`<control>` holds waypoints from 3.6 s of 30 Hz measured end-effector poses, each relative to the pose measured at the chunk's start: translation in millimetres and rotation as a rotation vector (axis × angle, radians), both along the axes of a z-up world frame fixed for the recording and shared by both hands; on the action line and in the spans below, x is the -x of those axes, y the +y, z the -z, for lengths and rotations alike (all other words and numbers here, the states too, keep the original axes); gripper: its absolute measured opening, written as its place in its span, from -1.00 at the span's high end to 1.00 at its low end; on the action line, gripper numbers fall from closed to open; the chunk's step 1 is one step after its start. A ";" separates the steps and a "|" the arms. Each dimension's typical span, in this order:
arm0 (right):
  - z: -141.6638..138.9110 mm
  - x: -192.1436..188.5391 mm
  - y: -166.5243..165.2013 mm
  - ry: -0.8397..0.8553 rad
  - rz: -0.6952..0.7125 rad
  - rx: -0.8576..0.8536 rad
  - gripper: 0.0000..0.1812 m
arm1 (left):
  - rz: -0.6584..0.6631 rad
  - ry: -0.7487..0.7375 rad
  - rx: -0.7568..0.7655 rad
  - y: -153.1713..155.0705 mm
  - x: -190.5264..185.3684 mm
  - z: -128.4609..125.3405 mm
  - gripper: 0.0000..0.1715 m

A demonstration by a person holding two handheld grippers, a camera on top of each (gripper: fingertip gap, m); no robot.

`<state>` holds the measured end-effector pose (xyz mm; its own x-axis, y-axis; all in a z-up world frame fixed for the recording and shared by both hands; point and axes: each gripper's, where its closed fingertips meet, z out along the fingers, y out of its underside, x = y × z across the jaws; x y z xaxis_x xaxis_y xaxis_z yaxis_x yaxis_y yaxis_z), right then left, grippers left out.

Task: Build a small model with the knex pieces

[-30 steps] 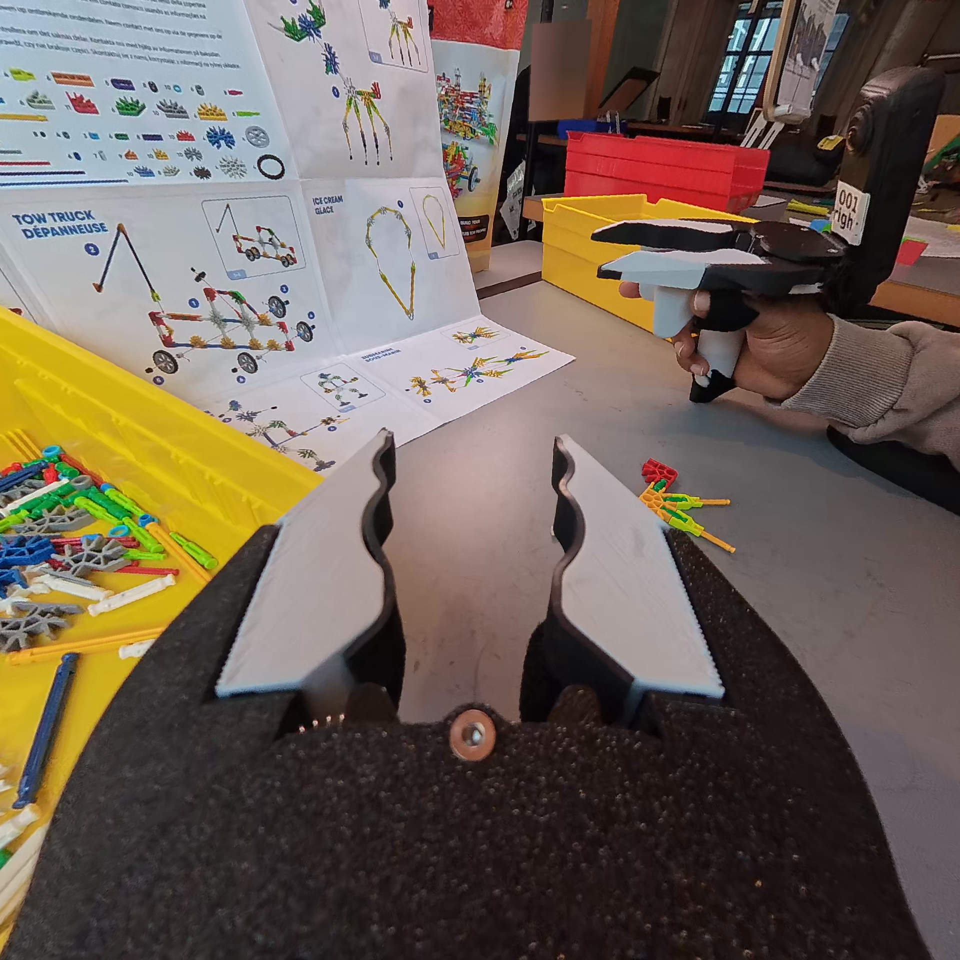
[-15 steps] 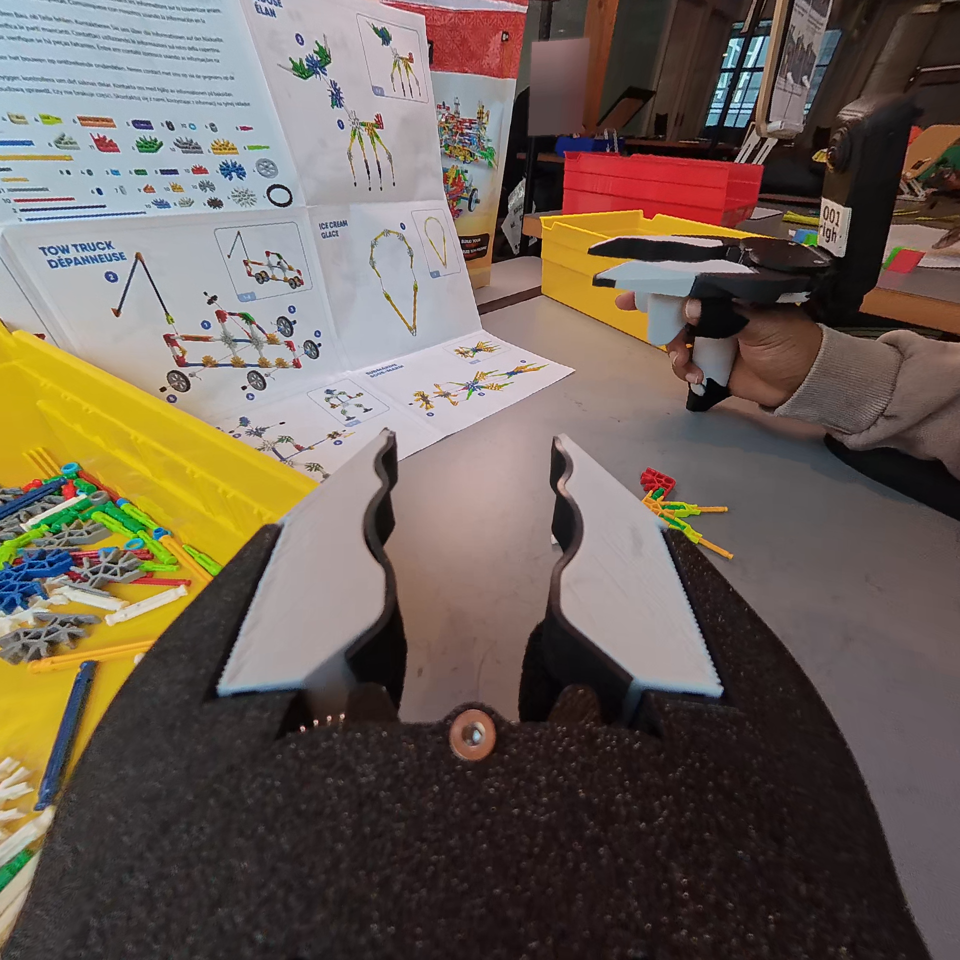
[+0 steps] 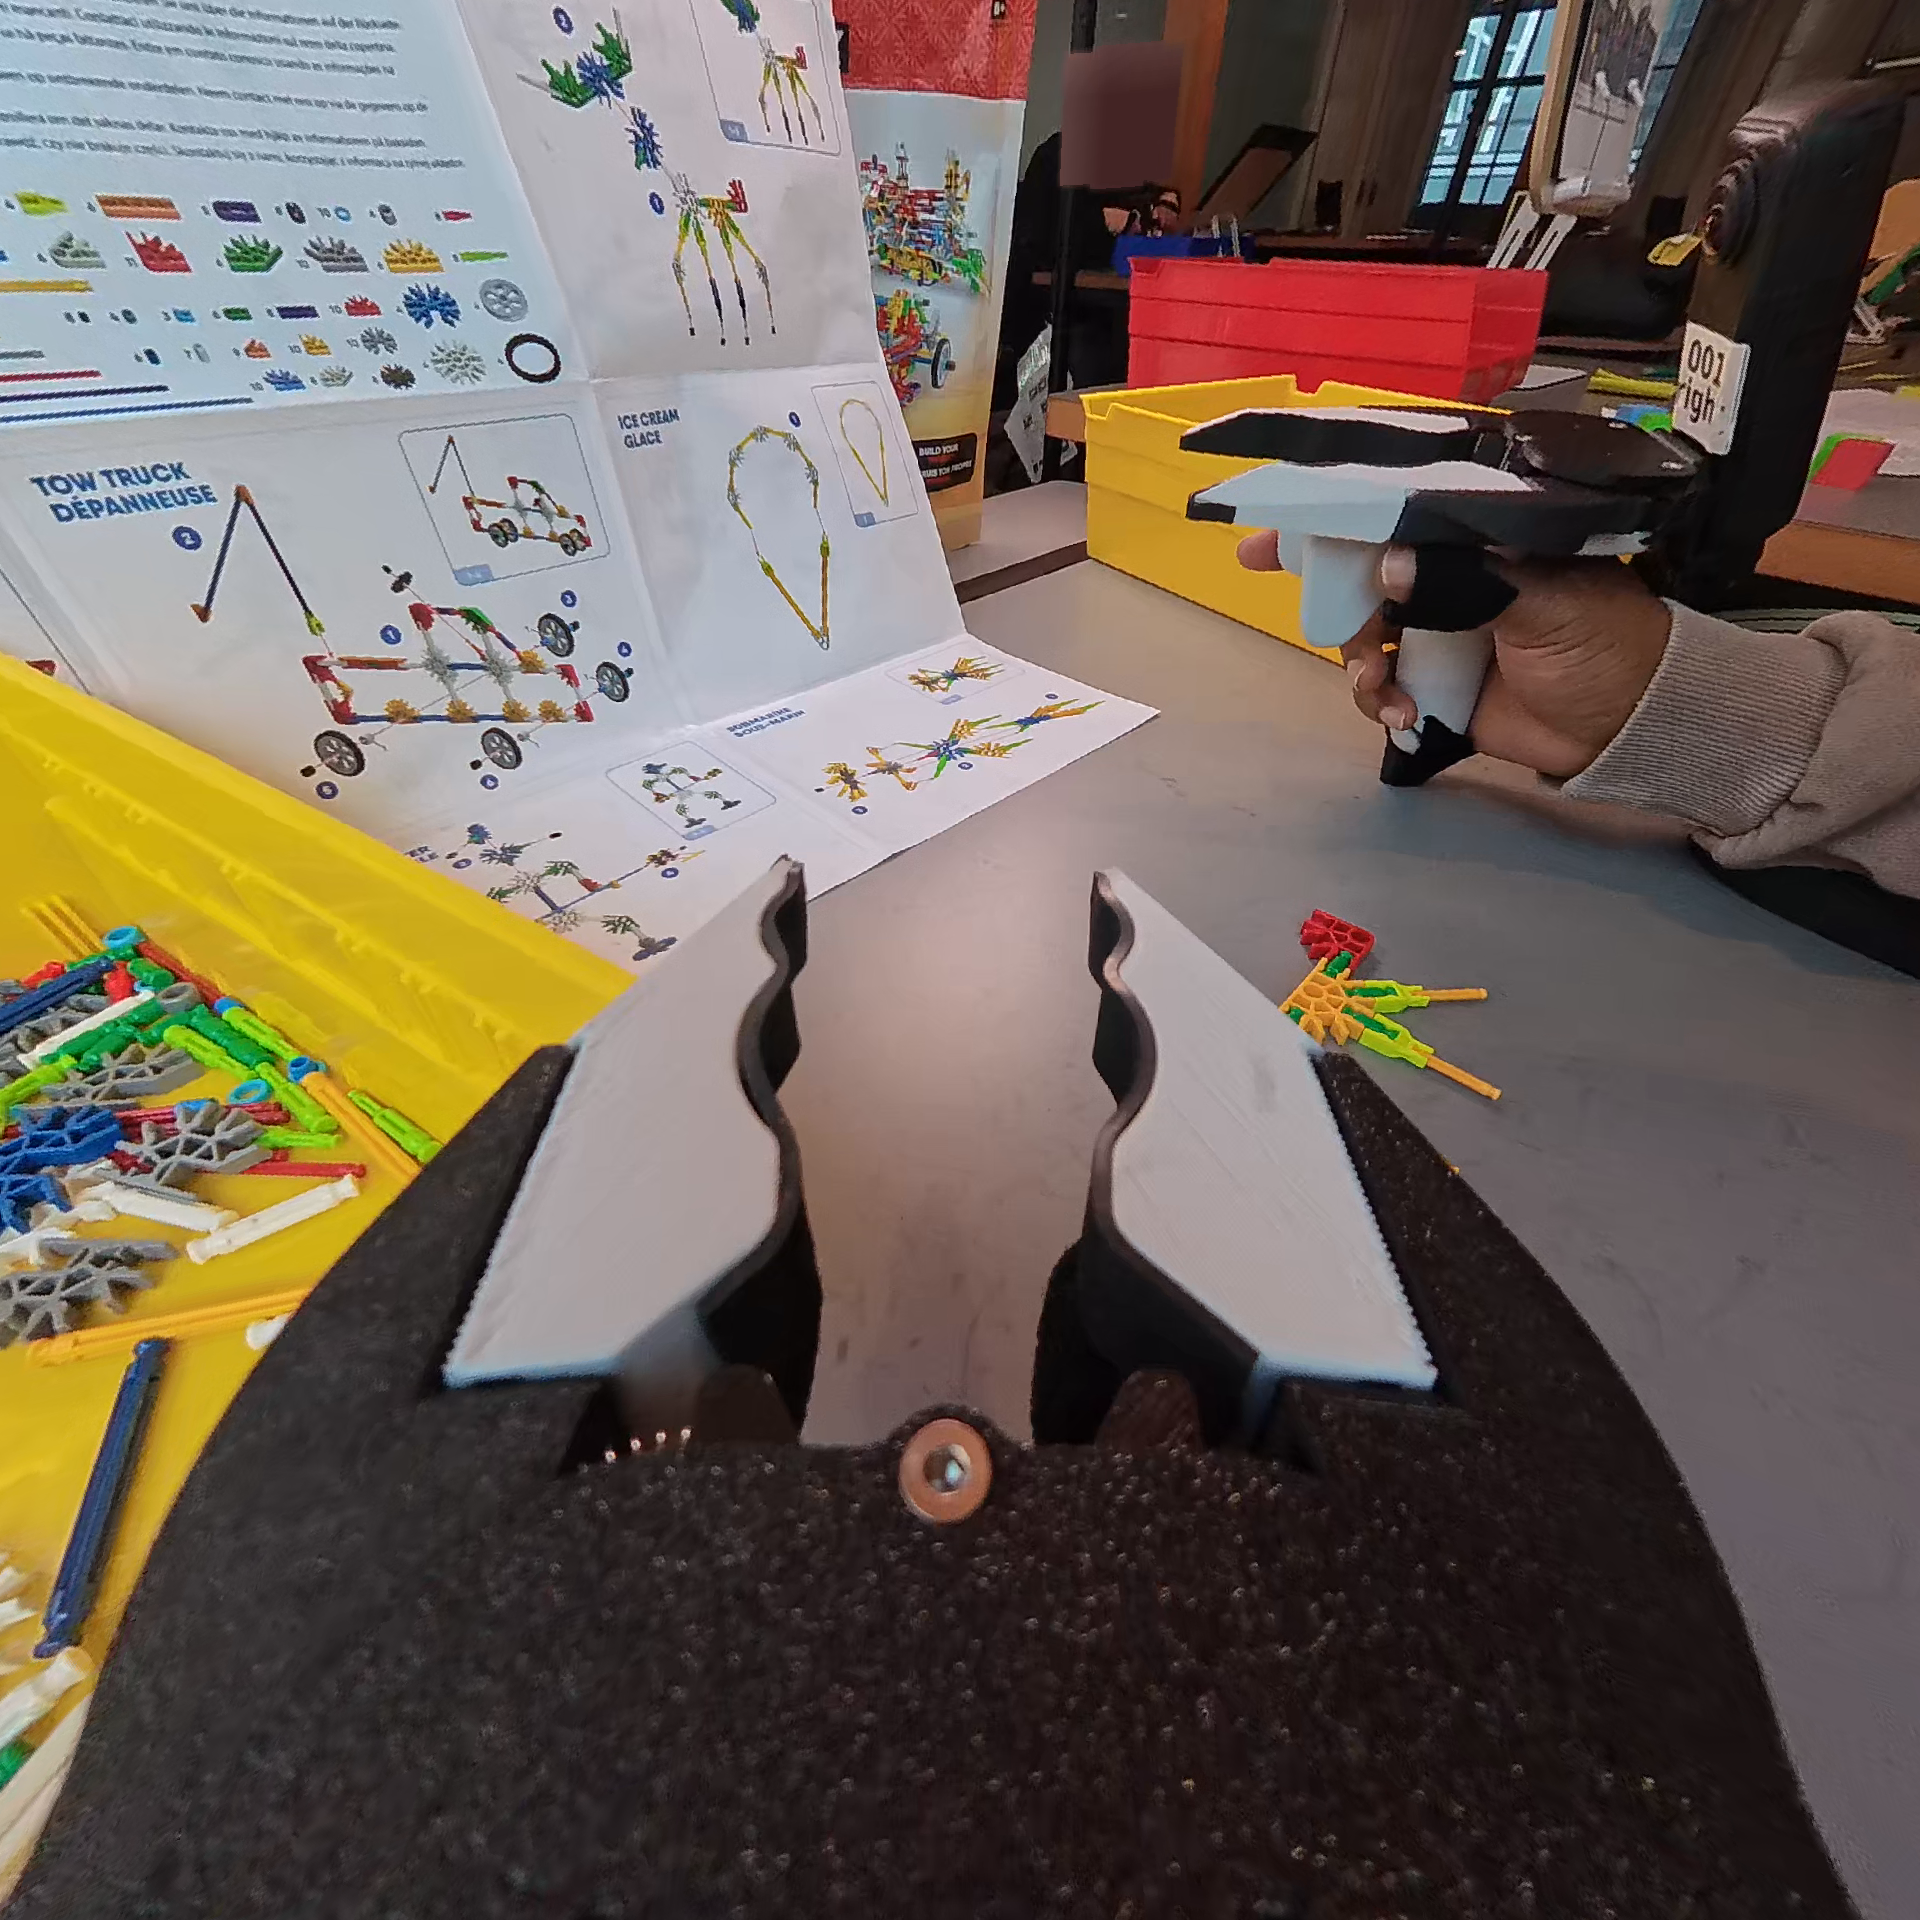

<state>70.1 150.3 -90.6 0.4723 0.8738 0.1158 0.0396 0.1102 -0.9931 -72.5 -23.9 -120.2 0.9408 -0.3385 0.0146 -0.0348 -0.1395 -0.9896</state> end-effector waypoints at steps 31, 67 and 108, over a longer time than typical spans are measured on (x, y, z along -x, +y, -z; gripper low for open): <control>-72.1 113.9 131.9 -0.072 0.077 -0.188 0.99 | -0.009 0.029 -0.018 -1.1 2.9 -2.5 0.36; -29.8 132.5 156.6 -0.170 0.082 -0.147 1.00 | 0.002 0.079 -0.048 0.3 0.4 -3.1 0.42; -28.6 118.3 167.0 -0.146 0.101 -0.116 0.93 | -0.084 0.061 -0.094 -0.6 18.8 -14.0 0.43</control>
<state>-48.2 317.2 -62.0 0.5278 0.7996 0.2863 0.1992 0.2111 -0.9569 -91.4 -24.5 -106.2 0.9641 -0.2559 -0.0715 -0.0874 -0.0513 -0.9948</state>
